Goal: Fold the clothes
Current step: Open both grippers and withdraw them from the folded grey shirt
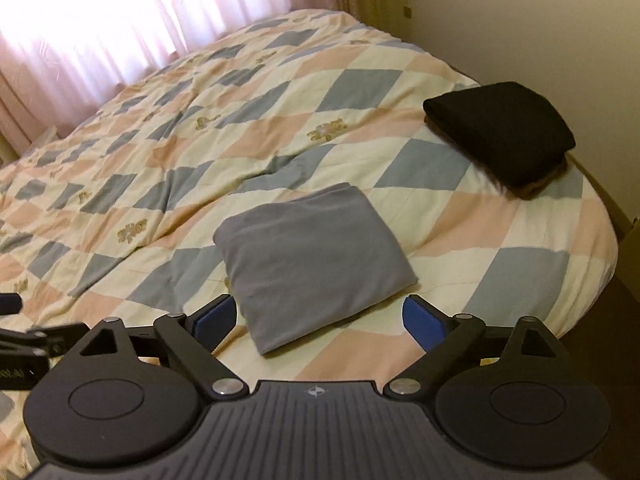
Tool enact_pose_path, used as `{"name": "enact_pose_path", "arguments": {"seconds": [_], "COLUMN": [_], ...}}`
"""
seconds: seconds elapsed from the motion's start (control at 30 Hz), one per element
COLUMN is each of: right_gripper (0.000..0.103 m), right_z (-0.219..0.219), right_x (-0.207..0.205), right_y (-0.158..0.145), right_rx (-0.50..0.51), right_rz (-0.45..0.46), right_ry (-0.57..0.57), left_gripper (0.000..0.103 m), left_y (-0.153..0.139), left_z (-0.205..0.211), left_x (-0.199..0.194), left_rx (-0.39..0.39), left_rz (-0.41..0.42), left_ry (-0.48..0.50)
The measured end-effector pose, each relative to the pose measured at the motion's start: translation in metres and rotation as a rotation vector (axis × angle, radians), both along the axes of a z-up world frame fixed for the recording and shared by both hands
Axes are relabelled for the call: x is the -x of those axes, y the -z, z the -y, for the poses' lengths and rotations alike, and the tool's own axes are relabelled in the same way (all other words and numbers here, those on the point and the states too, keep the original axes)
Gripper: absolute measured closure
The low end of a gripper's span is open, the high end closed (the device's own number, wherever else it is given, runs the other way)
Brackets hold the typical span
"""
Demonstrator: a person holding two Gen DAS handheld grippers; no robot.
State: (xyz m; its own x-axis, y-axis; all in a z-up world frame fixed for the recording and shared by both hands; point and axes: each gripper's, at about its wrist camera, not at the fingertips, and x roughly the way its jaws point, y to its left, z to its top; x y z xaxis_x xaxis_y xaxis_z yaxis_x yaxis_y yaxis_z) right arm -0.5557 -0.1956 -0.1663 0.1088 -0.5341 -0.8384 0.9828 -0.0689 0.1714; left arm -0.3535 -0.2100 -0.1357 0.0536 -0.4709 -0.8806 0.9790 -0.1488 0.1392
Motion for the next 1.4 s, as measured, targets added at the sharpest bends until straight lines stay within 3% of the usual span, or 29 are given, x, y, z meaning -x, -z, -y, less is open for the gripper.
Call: {"name": "enact_pose_path", "arguments": {"seconds": [0.13,0.23,0.33,0.6,0.93,1.4], "right_gripper": [0.005,0.005,0.005,0.005,0.005,0.005], "right_z": [0.011,0.014,0.013,0.016,0.008,0.004], "right_x": [0.026,0.054,0.084,0.124,0.108,0.103], "right_y": [-0.003,-0.009,-0.016,-0.02,-0.022,-0.028], "right_rx": [-0.025,-0.015,0.009,-0.01,-0.027,-0.003], "right_rz": [-0.013,-0.033,-0.035,-0.02,-0.085,-0.104], "right_ry": [-0.084,-0.174,-0.261,-0.384,-0.45,-0.475], "left_gripper": [0.001,0.001,0.001,0.001,0.001,0.001], "left_y": [-0.003,-0.005,-0.01,-0.023,-0.025,-0.019], "left_z": [-0.002,-0.006,-0.015,-0.055,-0.081,-0.088], "left_x": [0.028,0.049,0.076,0.128,0.111,0.114], "left_rx": [0.001,0.002,0.006,0.003,0.022,0.013], "left_rz": [0.016,-0.038,-0.116,-0.134,-0.142,-0.142], "left_ry": [-0.1,-0.206,-0.261,-0.367,-0.516,-0.509]}}
